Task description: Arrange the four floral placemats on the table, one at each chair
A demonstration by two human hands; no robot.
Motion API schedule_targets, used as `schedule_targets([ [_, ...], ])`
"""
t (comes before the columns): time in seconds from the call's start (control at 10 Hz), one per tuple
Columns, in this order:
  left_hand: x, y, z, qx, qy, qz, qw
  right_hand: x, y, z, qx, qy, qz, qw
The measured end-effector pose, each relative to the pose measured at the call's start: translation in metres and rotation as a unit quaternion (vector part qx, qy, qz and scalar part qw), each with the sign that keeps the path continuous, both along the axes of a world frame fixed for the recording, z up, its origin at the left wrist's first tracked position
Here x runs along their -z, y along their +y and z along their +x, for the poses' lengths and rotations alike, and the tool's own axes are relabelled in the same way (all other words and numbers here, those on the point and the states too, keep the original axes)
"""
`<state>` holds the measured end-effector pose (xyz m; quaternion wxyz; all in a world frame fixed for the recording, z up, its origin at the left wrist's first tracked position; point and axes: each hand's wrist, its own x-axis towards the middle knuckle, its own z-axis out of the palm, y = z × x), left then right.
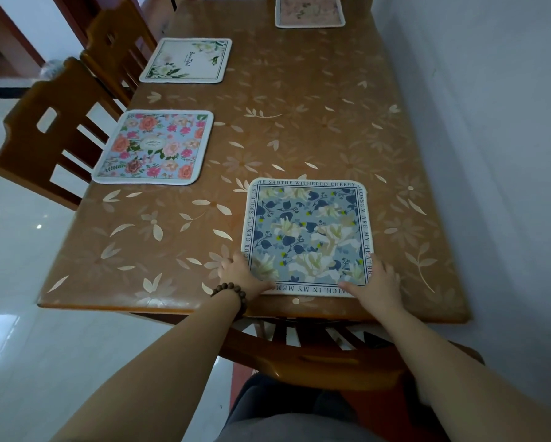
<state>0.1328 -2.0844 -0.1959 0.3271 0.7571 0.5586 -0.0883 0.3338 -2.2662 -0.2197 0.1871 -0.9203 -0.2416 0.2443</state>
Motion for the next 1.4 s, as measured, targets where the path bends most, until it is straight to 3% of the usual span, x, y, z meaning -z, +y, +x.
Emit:
schedule_targets([
  [0.2, 0.0, 0.0, -0.007, 0.02, 0.022, -0.022, 0.999, -0.005, -0.01, -0.003, -0.036, 0.018, -0.028, 0.999],
  [0.4, -0.004, -0.015, -0.005, 0.045, 0.069, 0.01, 0.997, -0.009, -0.014, -0.013, -0.114, -0.029, -0.084, 0.99],
  [0.8, -0.005, -0.027, -0.006, 0.088, 0.124, 0.036, 0.988, -0.013, -0.02, -0.019, -0.106, -0.041, -0.087, 0.99],
  [1.1, -0.015, -0.006, -0.006, 0.152, 0.133, 0.062, 0.977, -0.027, -0.001, -0.01, -0.097, -0.005, -0.151, 0.984],
  [1.3, -0.026, 0.006, -0.005, 0.134, 0.056, 0.151, 0.978, -0.055, 0.021, 0.006, -0.095, -0.012, -0.076, 0.992],
  [1.4, -0.032, 0.011, 0.0, 0.116, 0.04, 0.148, 0.981, -0.068, 0.035, 0.007, -0.115, -0.057, -0.039, 0.991],
])
